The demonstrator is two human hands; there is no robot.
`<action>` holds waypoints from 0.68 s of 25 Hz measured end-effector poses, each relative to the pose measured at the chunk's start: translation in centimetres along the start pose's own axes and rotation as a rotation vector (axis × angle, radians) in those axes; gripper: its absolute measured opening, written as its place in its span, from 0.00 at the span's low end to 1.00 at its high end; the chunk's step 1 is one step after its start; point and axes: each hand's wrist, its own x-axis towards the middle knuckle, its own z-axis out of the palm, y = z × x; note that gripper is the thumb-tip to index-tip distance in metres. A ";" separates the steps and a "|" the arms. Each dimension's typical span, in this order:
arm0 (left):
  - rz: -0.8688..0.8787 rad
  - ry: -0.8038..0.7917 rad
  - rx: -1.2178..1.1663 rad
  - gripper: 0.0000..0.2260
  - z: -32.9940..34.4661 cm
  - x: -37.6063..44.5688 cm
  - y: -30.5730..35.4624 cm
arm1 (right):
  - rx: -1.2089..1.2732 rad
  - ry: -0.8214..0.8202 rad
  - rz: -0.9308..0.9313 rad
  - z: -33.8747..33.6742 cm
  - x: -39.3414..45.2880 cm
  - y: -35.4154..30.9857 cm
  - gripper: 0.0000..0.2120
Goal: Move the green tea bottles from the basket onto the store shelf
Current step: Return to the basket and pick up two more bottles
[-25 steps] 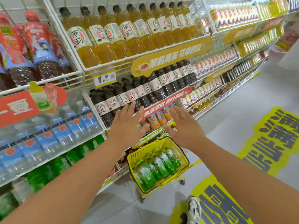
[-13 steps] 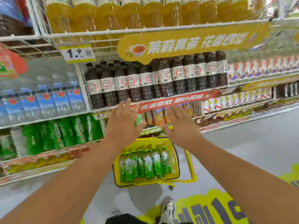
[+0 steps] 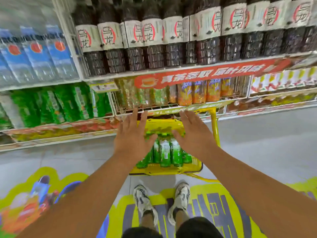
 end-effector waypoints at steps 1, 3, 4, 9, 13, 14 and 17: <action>-0.020 -0.036 -0.025 0.39 2.1 0.0 -0.3 | 0.018 -0.019 0.012 2.0 0.6 0.3 0.38; -0.068 -0.092 -0.055 0.39 6.2 0.3 -1.1 | 0.057 -0.072 0.037 6.6 1.7 0.8 0.38; -0.091 -0.118 -0.069 0.39 8.5 0.8 -1.5 | 0.084 -0.100 0.056 9.2 2.3 1.1 0.38; -0.176 -0.182 -0.116 0.41 18.5 2.2 -3.4 | 0.238 -0.244 0.263 20.4 5.0 3.4 0.38; -0.327 -0.247 -0.184 0.44 25.1 3.0 -4.5 | 0.284 -0.333 0.334 27.3 6.2 4.0 0.35; -0.364 -0.260 -0.208 0.44 26.5 3.4 -4.6 | 0.295 -0.346 0.352 28.8 6.4 3.9 0.34; -0.456 -0.266 -0.266 0.46 30.0 4.0 -4.7 | 0.340 -0.308 0.432 32.0 6.9 3.2 0.27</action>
